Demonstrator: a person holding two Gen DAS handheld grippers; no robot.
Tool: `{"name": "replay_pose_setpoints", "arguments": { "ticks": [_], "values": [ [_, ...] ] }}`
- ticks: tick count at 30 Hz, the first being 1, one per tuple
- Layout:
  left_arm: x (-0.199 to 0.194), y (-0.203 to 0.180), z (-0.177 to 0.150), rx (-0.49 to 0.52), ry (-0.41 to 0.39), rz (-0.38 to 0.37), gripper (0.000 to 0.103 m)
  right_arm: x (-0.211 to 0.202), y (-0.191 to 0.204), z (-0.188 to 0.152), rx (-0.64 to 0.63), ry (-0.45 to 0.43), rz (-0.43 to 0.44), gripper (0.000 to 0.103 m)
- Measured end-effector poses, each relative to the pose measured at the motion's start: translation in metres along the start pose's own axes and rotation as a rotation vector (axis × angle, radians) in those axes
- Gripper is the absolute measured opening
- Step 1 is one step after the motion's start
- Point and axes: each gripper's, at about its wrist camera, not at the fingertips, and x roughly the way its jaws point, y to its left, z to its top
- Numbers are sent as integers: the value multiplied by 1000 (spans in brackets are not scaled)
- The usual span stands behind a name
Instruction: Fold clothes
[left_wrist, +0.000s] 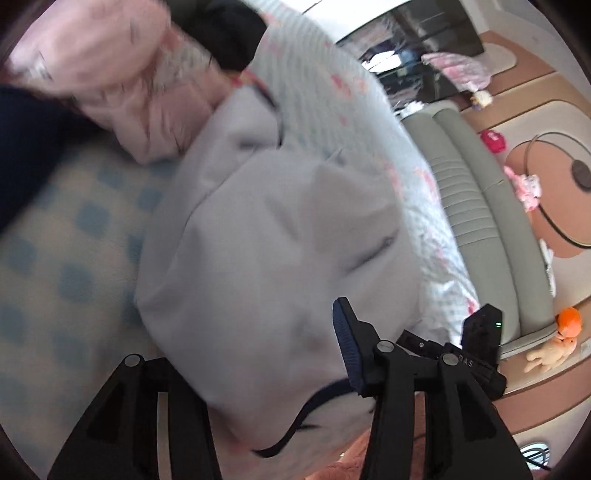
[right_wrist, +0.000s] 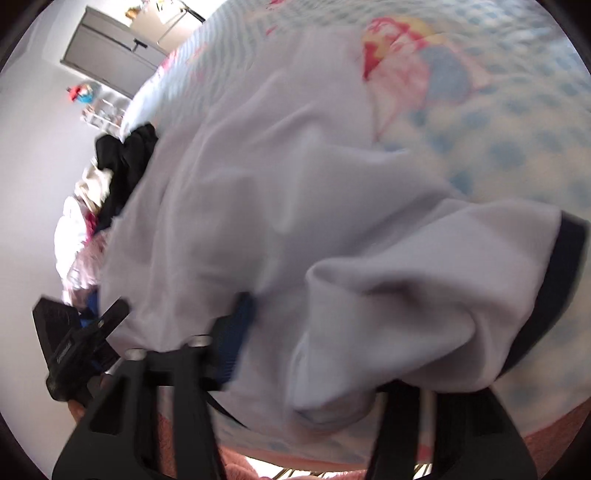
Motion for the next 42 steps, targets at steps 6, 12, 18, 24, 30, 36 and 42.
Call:
{"name": "replay_pose_setpoints", "arguments": {
  "ticks": [6,12,18,24,30,36,42],
  "values": [
    [-25,-23,-1,115,-80,-1,7,-44,23,12,-81,-118,-24,8],
    [-70,-53,3,232,-144,-99,7,-117,47,23,-125,-380,21,8],
    [-22,-20,-9,79,-24,-80,14,-55,30,16,-74,-124,35,29],
    [3,-7,-20,82,80,-11,29,-11,7,-2,-24,10,24,29],
    [-7,-52,-3,185,44,-32,8,-87,31,34,-114,-195,4,5],
    [-62,-150,58,410,-132,-152,7,-193,57,78,-218,-474,-8,5],
    [-64,-158,53,383,-153,-166,8,-177,27,62,-133,-404,12,5]
  ]
}}
